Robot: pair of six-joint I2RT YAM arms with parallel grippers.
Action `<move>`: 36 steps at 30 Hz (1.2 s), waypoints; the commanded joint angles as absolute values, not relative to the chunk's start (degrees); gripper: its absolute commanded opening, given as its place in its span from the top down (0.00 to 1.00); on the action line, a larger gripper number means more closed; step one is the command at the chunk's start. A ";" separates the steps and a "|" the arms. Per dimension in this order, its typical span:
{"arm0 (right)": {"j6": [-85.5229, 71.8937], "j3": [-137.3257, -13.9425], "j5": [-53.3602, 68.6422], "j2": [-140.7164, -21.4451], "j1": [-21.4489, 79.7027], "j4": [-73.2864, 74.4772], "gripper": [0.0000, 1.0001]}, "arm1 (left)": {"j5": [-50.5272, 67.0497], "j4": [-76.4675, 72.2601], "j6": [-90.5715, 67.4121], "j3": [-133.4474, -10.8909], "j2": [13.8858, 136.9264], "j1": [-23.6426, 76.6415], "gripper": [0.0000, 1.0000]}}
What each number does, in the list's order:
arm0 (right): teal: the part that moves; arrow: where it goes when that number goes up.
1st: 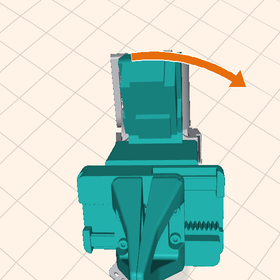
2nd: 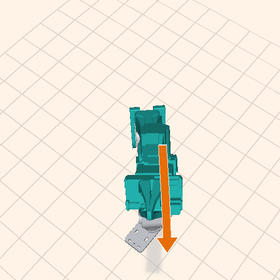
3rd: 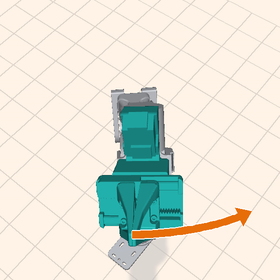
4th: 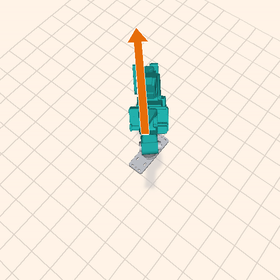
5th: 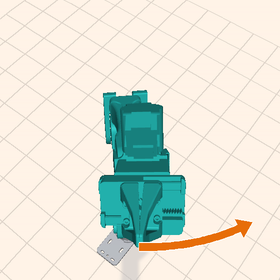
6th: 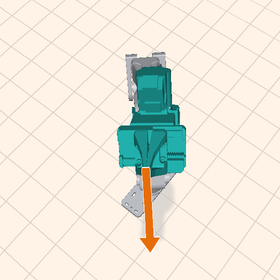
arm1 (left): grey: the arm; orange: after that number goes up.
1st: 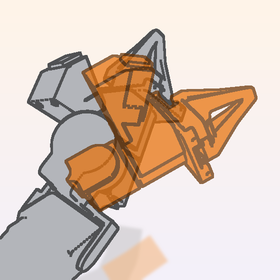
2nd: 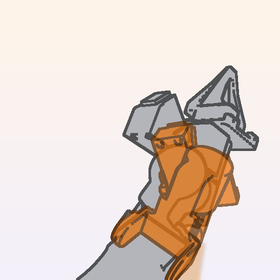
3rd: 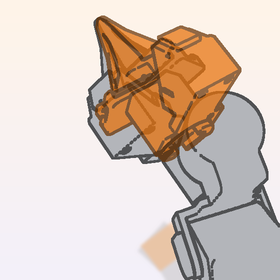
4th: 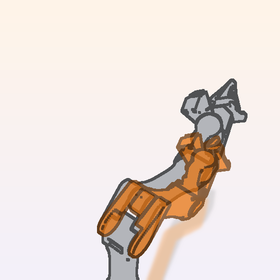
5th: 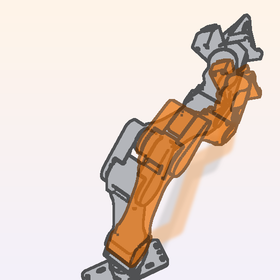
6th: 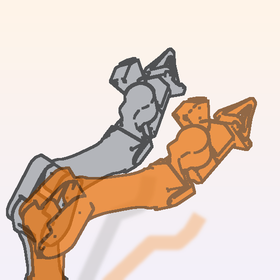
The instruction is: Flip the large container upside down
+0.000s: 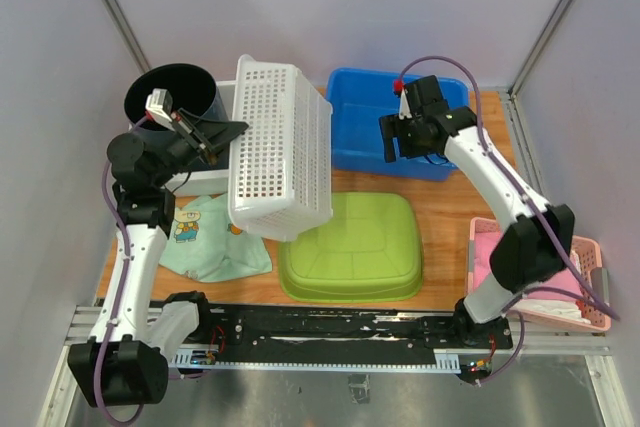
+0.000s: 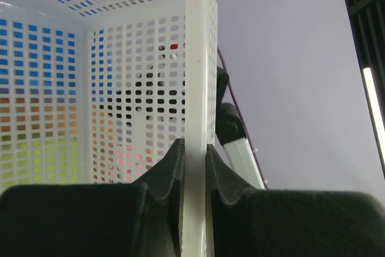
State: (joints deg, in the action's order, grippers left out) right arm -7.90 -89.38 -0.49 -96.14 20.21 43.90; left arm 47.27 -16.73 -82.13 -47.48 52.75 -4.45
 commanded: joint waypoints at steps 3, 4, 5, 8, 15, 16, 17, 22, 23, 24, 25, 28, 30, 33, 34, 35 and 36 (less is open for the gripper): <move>-20.01 -73.95 6.52 -76.89 25.73 38.11 0.22 | 45.22 -19.08 -83.40 -55.63 53.02 -5.48 1.00; -21.58 -70.98 7.44 -74.55 27.81 36.10 0.22 | 44.25 -20.35 -84.64 -56.02 53.25 -5.55 1.00; -22.73 -68.33 7.58 -72.79 30.73 34.48 0.23 | 43.25 -22.06 -86.10 -56.44 53.63 -5.62 1.00; -23.48 -63.00 5.00 -69.21 40.57 29.58 0.29 | 38.94 -23.12 -86.81 -60.15 55.03 -5.88 1.00; -20.23 -61.85 -0.29 -71.77 57.87 22.91 0.40 | 30.00 -19.14 -85.15 -68.98 57.48 -6.48 1.00; -20.06 -62.82 -1.61 -73.40 59.96 22.73 0.41 | 28.86 -18.39 -84.76 -69.53 57.48 -6.50 1.00; -20.10 -63.59 -3.11 -75.28 62.05 22.25 0.41 | 27.80 -17.33 -84.20 -70.16 57.37 -6.50 1.00; -20.56 -68.42 -5.46 -84.91 69.50 21.43 0.41 | 21.56 -11.30 -79.80 -72.75 55.44 -6.59 1.00; -19.77 -69.38 -5.99 -86.18 70.99 20.48 0.41 | 20.69 -10.08 -78.90 -73.55 55.26 -6.59 1.00; -18.92 -69.84 -6.40 -87.36 72.09 19.40 0.41 | 20.08 -9.16 -78.09 -74.36 55.26 -6.55 1.00; -17.98 -70.34 -6.08 -88.23 73.16 17.98 0.42 | 19.55 -8.24 -77.37 -75.16 55.35 -6.59 1.00; -15.40 -71.42 -5.19 -91.05 75.40 13.63 0.44 | 19.16 -7.62 -77.25 -76.30 55.75 -6.67 1.00; -14.15 -73.72 -4.13 -94.42 76.15 12.72 0.45 | 19.16 -7.62 -77.49 -76.38 55.96 -6.67 1.00; -13.60 -77.88 -2.70 -100.62 76.46 13.76 0.47 | 19.09 -7.77 -77.64 -75.85 55.79 -6.65 1.00; -13.76 -78.94 -3.13 -102.59 76.44 14.73 0.50 | 19.07 -7.90 -77.69 -75.71 55.69 -6.68 1.00; -13.56 -79.47 -3.89 -104.01 76.46 15.66 0.52 | 18.91 -7.87 -77.57 -75.47 55.58 -6.68 1.00; -13.51 -79.49 -4.71 -104.89 76.41 16.47 0.53 | 18.78 -7.90 -77.46 -75.40 55.32 -6.72 1.00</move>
